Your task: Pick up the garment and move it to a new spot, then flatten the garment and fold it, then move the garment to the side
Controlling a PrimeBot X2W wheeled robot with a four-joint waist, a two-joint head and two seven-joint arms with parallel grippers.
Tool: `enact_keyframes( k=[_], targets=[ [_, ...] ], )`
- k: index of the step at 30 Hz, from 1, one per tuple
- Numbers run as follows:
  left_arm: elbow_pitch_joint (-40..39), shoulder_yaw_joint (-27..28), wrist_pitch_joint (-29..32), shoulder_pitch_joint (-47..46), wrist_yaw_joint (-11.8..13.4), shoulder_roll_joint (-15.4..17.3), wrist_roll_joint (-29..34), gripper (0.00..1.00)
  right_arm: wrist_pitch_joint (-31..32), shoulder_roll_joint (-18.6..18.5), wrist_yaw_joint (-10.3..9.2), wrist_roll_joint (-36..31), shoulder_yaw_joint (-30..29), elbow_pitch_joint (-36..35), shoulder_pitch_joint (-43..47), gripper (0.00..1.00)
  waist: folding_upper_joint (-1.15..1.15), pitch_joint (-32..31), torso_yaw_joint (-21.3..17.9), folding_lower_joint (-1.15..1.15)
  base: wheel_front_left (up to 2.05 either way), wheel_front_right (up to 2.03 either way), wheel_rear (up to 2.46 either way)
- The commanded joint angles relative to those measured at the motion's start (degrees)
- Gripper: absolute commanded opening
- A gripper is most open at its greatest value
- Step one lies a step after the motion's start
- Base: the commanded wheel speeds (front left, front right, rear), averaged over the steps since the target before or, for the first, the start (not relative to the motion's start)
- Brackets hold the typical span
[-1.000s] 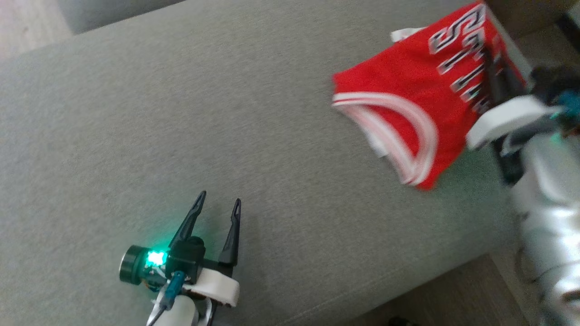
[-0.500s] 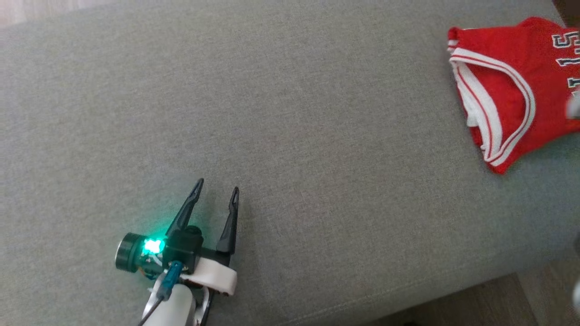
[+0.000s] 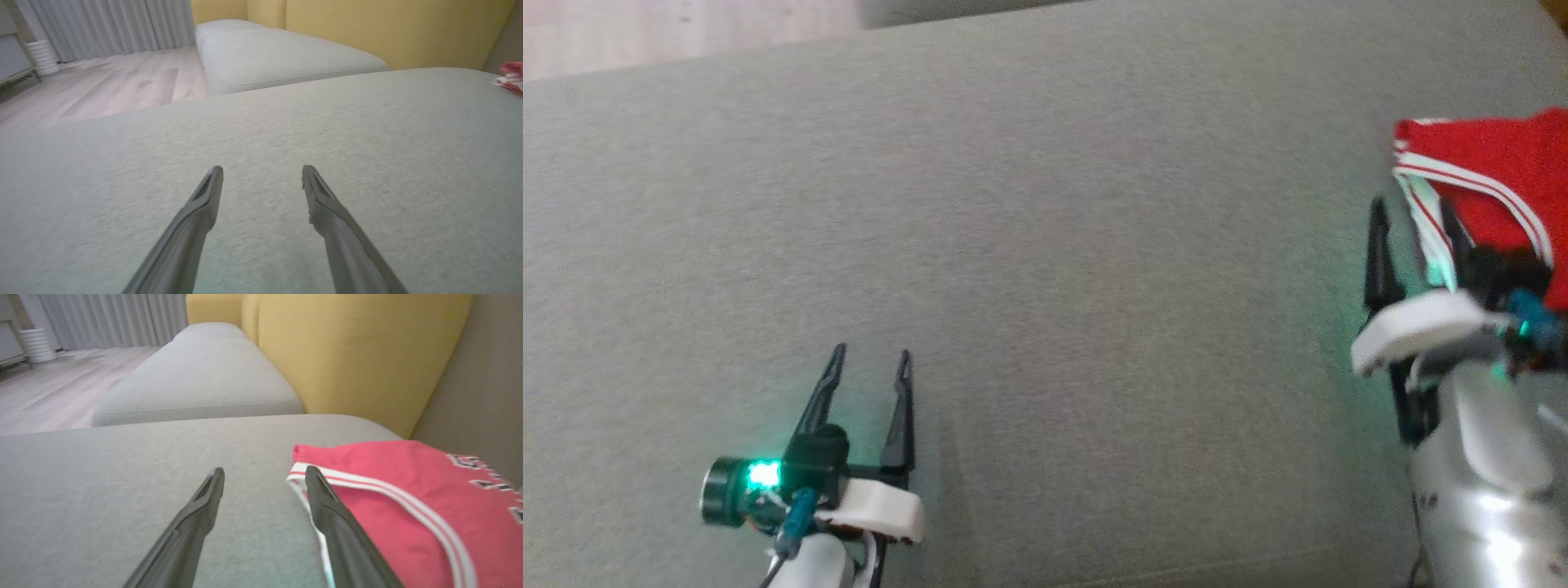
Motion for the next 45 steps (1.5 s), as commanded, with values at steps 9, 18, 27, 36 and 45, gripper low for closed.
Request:
enact_keyframes(
  k=[9, 18, 27, 36, 45],
  targets=[
    [-1.45, 5.34, -0.29, 2.22, 1.17, -0.01, -1.22, 1.0, -0.63, 0.76, -0.04, 10.75, 8.61, -7.09, 9.29, 1.0, 0.0, -5.78, 9.82, 0.01, 0.0, 0.0, 0.0],
    [-0.82, 8.09, -0.29, 4.26, 1.38, -0.1, -1.57, 1.0, -0.63, 0.77, -0.04, 13.87, 11.71, -8.68, 13.94, 1.0, 0.0, -9.93, 11.94, 0.01, 0.0, 0.0, 0.0],
    [-0.89, 10.38, -0.29, 5.35, 0.64, -0.12, -1.85, 1.0, -0.63, 0.77, -0.04, 15.85, 14.62, -9.53, 16.45, 1.0, 0.0, -12.44, 10.99, 0.01, 0.0, 0.0, 0.0],
    [-1.18, 12.29, -0.29, 6.18, -1.58, -0.13, -3.34, 1.0, -0.63, 0.77, -0.04, 16.87, 15.94, -10.58, 17.71, 1.0, 0.0, -14.25, 10.32, 0.01, 0.0, 0.0, 0.0],
    [3.2, 11.2, 1.12, 8.11, -2.14, -0.31, -6.0, 0.0, 1.05, 0.99, 0.0, 19.34, 13.75, -6.71, 20.13, 0.0, 0.0, -14.34, 10.16, 0.01, 0.0, 0.0, 0.0]
  ],
)
